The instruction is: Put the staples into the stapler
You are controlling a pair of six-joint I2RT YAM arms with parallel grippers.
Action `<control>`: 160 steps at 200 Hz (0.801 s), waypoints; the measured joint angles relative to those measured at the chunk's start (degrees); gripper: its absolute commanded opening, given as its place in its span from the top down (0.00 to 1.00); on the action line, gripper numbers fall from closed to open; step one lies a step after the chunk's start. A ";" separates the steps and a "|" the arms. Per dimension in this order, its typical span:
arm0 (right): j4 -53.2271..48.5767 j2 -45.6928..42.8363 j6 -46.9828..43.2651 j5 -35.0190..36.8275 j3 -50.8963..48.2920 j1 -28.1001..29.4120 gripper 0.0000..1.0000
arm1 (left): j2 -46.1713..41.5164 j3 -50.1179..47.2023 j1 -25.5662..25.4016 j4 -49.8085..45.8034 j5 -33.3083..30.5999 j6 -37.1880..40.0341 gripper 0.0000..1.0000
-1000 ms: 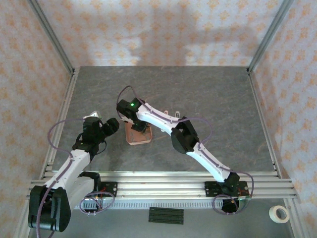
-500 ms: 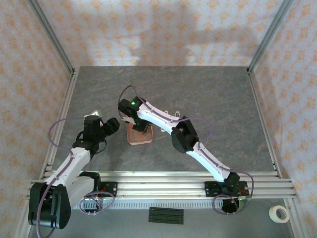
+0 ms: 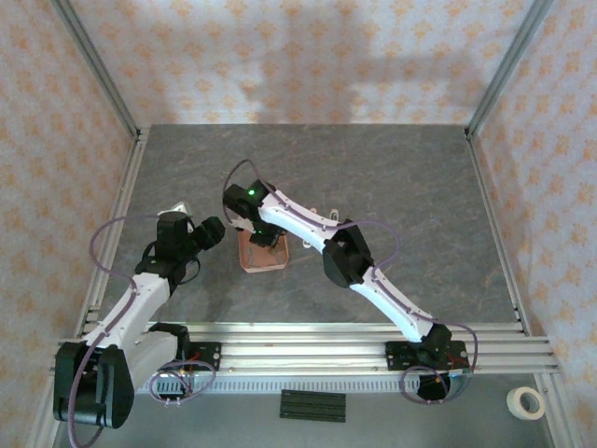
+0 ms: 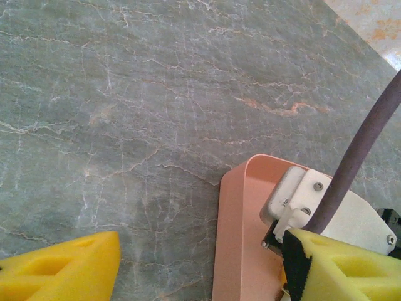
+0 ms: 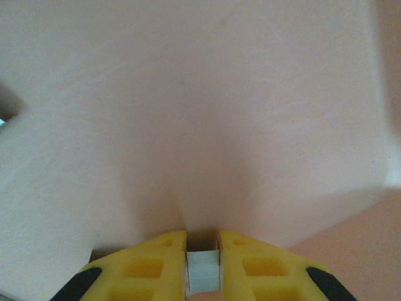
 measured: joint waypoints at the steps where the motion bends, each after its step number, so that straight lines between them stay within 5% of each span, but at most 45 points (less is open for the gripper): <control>1: 0.02 0.00 -0.07 -0.04 0.00 0.00 0.81 | 0.00 0.00 0.00 0.00 0.00 0.00 0.31; 88: 4.90 -1.86 -1.09 -4.11 -0.04 0.57 0.82 | -3.72 0.37 0.00 -2.34 -0.90 3.72 0.31; 160: 10.23 -14.03 2.78 -4.79 -6.21 1.03 0.84 | -5.03 0.61 -0.02 -2.62 -0.61 5.35 0.32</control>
